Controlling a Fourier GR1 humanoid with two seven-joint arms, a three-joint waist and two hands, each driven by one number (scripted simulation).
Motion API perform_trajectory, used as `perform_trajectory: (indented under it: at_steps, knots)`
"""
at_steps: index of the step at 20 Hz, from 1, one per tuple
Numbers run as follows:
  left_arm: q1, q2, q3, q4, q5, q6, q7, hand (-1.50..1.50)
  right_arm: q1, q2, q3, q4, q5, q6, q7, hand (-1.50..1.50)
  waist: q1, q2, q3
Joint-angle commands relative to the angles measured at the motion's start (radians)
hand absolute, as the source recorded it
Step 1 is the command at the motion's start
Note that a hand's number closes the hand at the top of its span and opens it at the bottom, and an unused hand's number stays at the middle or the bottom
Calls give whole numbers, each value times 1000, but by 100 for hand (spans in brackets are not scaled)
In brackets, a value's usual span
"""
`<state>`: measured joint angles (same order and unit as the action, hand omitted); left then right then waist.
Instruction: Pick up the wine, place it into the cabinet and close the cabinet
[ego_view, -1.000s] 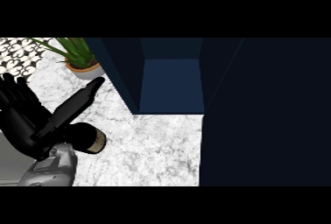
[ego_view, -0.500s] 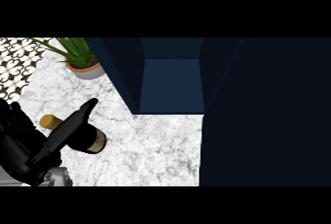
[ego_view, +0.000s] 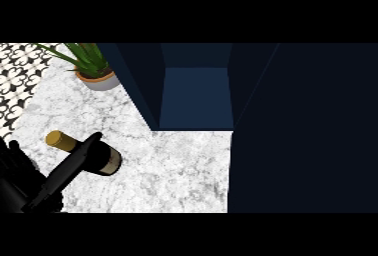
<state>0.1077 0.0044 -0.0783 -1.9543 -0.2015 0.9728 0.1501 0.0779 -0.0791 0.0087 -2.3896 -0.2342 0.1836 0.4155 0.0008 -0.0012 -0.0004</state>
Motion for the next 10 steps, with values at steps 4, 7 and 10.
perform_trajectory:
  at_steps: [4,7,10]
  knots:
    - [105,-4,10,92,241,-1,-266,-150,57,-3,-13,-127,-33,-5,52,-150,-3,-1,0]
    - [62,-2,94,111,266,-87,-239,-150,-64,-29,-63,-40,-64,-14,76,-150,1,1,0]
    - [97,-4,30,192,362,-29,-386,-150,62,26,32,-59,7,19,-2,-150,-2,0,0]
